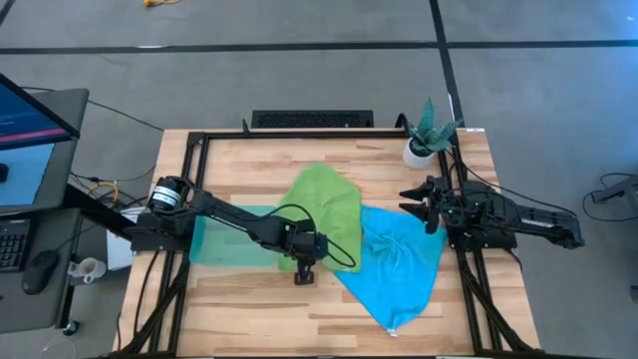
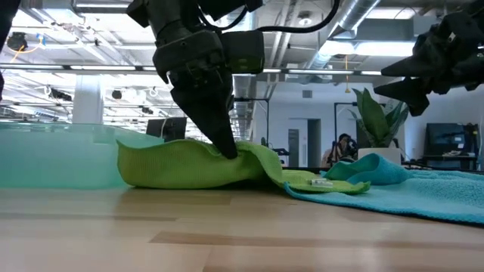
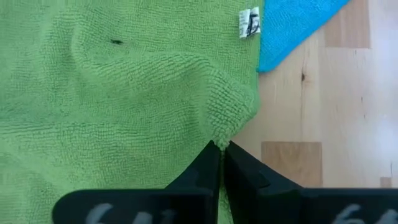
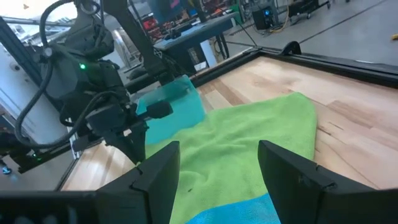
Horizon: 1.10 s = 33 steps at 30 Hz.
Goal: Roll microfiber towels into tight, uniform cylinder then place into a basket
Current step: Fold the green towel
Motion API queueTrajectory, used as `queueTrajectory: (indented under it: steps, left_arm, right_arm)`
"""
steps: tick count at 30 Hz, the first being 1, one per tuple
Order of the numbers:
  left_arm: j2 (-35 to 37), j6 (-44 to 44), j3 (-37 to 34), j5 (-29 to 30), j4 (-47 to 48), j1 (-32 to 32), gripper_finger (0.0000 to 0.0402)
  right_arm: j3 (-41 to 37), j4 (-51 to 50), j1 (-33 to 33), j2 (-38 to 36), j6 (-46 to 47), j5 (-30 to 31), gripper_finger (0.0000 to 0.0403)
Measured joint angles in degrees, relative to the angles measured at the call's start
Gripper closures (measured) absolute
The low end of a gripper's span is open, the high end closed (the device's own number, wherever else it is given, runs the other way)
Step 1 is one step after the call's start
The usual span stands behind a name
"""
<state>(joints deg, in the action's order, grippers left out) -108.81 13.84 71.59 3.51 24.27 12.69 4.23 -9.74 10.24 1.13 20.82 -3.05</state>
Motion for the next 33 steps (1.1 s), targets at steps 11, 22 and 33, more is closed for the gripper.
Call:
queueTrajectory:
  steps: [11, 22, 33]
  left_arm:
    - [0.00, 0.83, 0.00, 4.38, -3.13, 0.07, 0.0395]
    - [0.00, 3.63, 0.00, 4.44, -4.02, -0.11, 0.0395]
    - [0.00, 4.96, 0.00, 0.81, -3.33, -0.11, 0.0395]
  right_arm:
    - [0.02, 4.70, -0.26, -0.02, 4.68, 0.11, 0.0163]
    - [0.04, 5.32, -4.40, 2.98, 9.58, 0.15, 0.0163]
    - [0.13, 23.54, -12.52, 14.09, -0.97, 4.67, 0.0163]
